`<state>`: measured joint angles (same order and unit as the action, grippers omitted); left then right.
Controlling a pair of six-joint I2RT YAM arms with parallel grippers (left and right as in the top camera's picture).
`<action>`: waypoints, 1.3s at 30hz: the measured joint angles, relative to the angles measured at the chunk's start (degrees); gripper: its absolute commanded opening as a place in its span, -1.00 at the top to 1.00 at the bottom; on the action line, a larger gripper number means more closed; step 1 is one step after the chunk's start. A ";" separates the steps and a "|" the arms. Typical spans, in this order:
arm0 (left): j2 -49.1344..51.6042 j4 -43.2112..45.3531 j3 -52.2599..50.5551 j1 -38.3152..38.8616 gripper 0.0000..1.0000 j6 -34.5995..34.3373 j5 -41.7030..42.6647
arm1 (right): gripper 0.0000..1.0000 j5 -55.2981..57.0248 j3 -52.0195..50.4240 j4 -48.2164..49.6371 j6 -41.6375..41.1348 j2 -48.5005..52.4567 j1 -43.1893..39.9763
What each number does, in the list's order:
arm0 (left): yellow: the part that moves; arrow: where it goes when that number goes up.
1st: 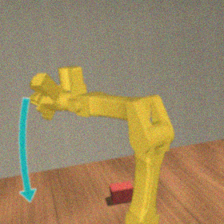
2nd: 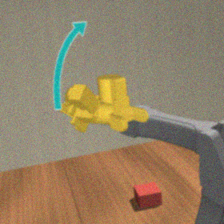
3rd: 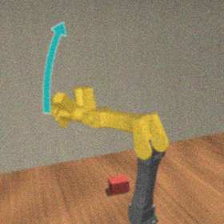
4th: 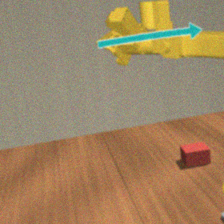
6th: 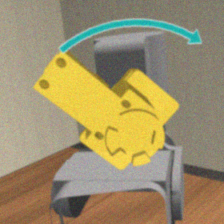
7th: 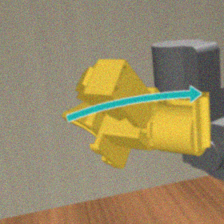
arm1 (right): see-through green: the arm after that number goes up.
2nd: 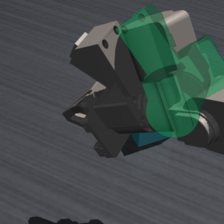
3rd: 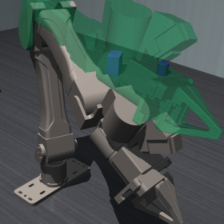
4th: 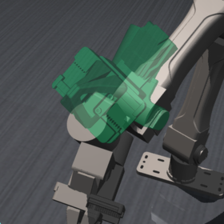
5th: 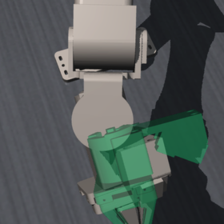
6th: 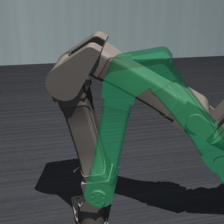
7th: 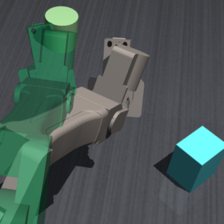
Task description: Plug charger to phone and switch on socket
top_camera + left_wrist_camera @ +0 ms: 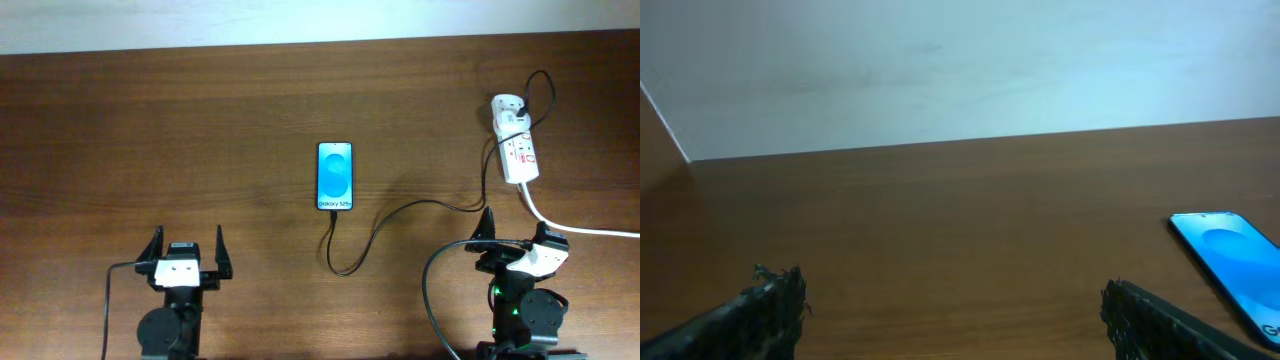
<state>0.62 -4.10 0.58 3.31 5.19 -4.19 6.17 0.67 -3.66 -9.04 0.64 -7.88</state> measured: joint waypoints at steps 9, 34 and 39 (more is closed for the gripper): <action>0.00 -0.17 0.00 -1.64 -0.99 0.00 2.29 | -0.97 0.00 0.00 0.00 0.02 0.00 0.00; 0.00 -0.17 0.00 -1.64 -0.99 0.00 2.32 | -0.97 -4.76 0.00 -0.61 4.79 0.00 9.75; 0.00 -0.17 0.00 -1.64 -0.99 0.00 2.32 | -0.97 -4.76 0.00 -0.61 4.96 0.00 9.75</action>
